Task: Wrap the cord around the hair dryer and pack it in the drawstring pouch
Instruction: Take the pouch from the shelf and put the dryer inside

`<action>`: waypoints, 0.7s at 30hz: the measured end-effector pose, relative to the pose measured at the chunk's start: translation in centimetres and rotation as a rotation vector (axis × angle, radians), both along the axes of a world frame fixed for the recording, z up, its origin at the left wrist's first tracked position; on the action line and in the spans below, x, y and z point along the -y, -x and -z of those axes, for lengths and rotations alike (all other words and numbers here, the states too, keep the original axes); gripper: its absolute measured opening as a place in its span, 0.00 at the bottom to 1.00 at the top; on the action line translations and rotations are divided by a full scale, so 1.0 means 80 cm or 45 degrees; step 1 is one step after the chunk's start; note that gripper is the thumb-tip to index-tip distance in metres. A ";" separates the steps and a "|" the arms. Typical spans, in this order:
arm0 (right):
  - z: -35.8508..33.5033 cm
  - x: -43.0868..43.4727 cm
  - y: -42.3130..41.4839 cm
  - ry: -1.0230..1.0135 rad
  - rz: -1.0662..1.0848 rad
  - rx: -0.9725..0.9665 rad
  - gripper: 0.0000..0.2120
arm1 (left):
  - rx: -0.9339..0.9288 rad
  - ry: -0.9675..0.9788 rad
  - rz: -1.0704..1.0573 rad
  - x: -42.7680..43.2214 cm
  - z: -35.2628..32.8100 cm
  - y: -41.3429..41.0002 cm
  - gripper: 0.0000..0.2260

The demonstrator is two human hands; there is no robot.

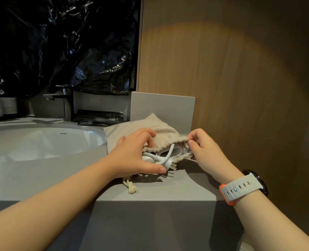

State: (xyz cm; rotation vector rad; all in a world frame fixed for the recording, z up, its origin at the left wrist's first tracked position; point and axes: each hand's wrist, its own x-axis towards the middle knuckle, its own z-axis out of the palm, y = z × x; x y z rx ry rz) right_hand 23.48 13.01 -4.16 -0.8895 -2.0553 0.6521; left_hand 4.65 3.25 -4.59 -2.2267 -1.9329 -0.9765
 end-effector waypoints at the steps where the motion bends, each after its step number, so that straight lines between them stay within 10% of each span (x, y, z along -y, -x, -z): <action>1: 0.001 0.002 -0.003 -0.009 0.006 0.025 0.07 | -0.014 0.003 0.027 -0.001 0.000 0.001 0.27; 15: 0.003 0.023 -0.005 0.093 -0.242 0.029 0.04 | 0.030 -0.139 0.007 -0.018 0.004 0.018 0.15; 21: 0.006 0.024 -0.001 -0.150 -0.060 0.276 0.27 | -0.034 -0.091 0.051 -0.018 0.001 0.020 0.16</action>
